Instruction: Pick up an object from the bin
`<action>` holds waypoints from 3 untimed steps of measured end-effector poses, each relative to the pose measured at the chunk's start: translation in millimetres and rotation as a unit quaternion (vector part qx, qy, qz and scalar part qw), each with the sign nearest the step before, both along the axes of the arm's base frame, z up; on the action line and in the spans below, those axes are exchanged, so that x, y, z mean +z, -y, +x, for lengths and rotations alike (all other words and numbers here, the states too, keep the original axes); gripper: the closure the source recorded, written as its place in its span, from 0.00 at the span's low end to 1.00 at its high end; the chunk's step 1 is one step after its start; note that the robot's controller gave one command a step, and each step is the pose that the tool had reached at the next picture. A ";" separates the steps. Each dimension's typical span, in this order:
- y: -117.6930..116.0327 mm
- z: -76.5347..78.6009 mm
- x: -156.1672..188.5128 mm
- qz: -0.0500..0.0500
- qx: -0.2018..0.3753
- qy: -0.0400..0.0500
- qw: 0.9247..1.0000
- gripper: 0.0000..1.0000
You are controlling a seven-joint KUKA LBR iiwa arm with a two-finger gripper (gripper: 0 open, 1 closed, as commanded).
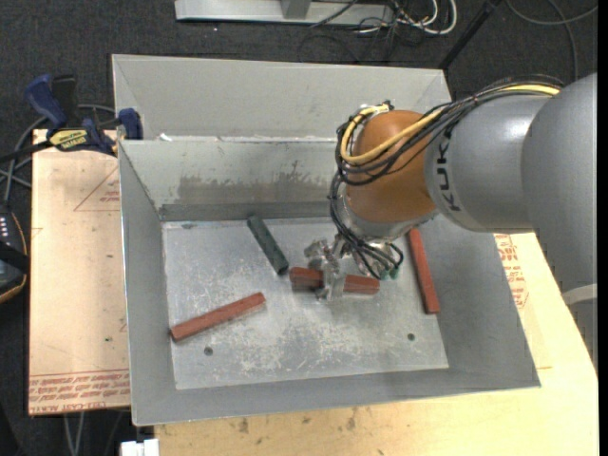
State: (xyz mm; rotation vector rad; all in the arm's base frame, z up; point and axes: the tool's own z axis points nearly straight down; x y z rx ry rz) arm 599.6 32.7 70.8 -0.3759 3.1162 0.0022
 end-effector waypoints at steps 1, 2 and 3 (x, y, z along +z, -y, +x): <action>32.2 -24.7 -0.3 0.000 0.034 -0.001 0.999 1.00; 31.2 -24.4 -0.6 0.000 0.034 0.000 0.999 0.00; 31.5 -24.3 -0.4 0.000 0.034 0.000 0.999 1.00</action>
Offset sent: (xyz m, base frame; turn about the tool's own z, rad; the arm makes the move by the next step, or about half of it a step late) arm -0.0251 -0.0317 -0.0008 -0.0721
